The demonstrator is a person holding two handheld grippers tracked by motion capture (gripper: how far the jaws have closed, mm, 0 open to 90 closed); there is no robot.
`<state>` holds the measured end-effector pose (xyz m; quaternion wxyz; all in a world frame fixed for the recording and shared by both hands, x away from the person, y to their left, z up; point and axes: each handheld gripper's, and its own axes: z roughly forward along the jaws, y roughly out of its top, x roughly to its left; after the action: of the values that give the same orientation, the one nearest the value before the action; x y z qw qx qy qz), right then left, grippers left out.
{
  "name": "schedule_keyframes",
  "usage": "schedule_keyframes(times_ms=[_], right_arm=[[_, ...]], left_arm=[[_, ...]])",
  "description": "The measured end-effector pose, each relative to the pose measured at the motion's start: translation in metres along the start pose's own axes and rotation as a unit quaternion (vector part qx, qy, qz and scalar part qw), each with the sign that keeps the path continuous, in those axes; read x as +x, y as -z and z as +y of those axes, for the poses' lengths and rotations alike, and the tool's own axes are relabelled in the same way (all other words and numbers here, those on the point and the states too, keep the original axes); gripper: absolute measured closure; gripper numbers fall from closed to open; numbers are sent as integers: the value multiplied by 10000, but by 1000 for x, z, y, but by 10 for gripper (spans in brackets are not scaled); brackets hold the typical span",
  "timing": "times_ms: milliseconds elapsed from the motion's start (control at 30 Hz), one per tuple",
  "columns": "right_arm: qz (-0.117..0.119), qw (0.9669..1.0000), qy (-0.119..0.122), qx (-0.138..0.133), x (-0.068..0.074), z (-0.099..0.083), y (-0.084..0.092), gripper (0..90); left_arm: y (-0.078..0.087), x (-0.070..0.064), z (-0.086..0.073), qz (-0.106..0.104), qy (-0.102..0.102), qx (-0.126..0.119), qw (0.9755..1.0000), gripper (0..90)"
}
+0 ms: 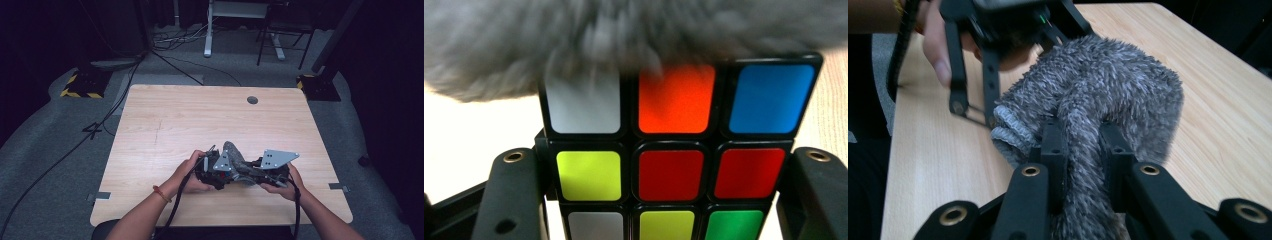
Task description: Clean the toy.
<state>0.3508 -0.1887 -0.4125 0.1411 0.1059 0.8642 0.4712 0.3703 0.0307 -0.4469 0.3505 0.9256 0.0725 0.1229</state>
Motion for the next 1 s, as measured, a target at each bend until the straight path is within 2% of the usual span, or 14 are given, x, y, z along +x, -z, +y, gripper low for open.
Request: schedule_keyframes(times_ms=[100, 200, 333, 367, 433, 567, 633, 667, 733, 833, 867, 1000], right_arm=[[-56, 10000, 6, -26, 1, 2, -3, 772], [-319, 9992, -2, 222, -5, 0, -5, 773], [-428, 9981, -173, 416, -16, -10, -7, 773], [-458, 9969, -304, 569, -23, -18, -9, 773], [-434, 9960, -361, 698, -28, -26, -11, 772], [-222, 9953, -502, 801, -31, -31, -14, 772], [-52, 9960, -527, 725, -30, -31, -15, 772], [-52, 9960, -527, 725, -30, -31, -15, 772], [153, 9976, -492, 462, -27, -28, -11, 773], [253, 9979, -505, 313, -26, -25, -7, 774], [372, 9978, -528, 133, -25, -25, -4, 775], [434, 9976, -541, -1, -25, -23, -2, 776]], left_arm=[[-1, -1, 1, -19, -6, 27, 10000, 337], [0, -2, 1, 12, -34, 7, 10000, 337], [3, -2, 1, 39, -22, -16, 10000, 337], [5, -1, 1, 49, -27, -49, 10000, 337], [10, 0, 1, 85, 7, -175, 9998, 337], [18, 1, 2, 119, 56, -363, 9993, 337], [19, 2, 1, 147, 74, -398, 9991, 337], [19, 2, 1, 147, 74, -398, 9991, 337], [19, 3, -1, 75, 48, -389, 9992, 336], [19, 4, -2, 44, 90, -408, 9991, 336], [19, 5, -3, -5, 87, -436, 9990, 335], [18, 4, -3, -30, 83, -424, 9991, 334]])
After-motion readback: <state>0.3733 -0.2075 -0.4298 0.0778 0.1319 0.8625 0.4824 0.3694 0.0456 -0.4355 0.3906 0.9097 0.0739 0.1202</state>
